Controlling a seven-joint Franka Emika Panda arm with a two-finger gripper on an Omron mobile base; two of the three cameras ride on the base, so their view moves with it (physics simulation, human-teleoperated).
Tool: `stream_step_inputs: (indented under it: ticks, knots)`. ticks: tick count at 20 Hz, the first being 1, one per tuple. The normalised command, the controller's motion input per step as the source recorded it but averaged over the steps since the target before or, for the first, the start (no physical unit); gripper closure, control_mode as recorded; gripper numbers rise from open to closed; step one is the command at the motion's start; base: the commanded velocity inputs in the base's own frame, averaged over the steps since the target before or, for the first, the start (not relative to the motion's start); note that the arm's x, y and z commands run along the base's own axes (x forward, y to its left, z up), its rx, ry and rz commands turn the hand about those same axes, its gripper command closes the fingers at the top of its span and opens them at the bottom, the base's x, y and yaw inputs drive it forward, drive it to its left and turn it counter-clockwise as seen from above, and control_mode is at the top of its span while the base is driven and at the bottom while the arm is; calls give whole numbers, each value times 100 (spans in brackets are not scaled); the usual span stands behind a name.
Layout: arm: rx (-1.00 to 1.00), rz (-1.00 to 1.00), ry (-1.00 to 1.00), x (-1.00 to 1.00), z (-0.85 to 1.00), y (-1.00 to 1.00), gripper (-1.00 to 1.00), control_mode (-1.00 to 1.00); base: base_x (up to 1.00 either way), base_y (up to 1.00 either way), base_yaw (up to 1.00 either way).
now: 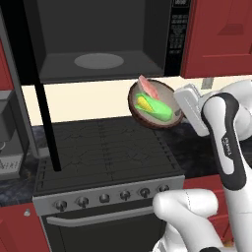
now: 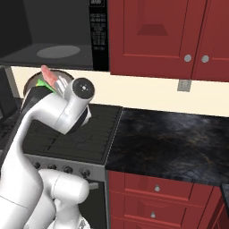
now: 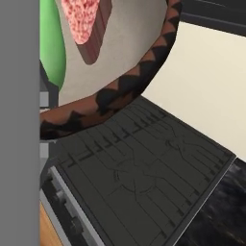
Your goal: The microwave is finished heating the steak and corn. Take the bowl containing the food and place it on the dining counter.
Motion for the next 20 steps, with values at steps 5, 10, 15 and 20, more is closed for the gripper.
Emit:
stream_step_inputs:
  ticks: [5, 10, 15, 20]
  knots:
    - [0, 0, 0, 0, 0, -2, 100, -100, 0, 0, 0]
    - [0, 2, 0, -2, 0, -2, 100, 100, -35, -22, 34]
    - [0, 0, 0, 0, 0, 0, 100, 100, -75, -41, 81]
    - [0, 0, 0, 0, 0, 0, 100, 100, -43, -12, 97]
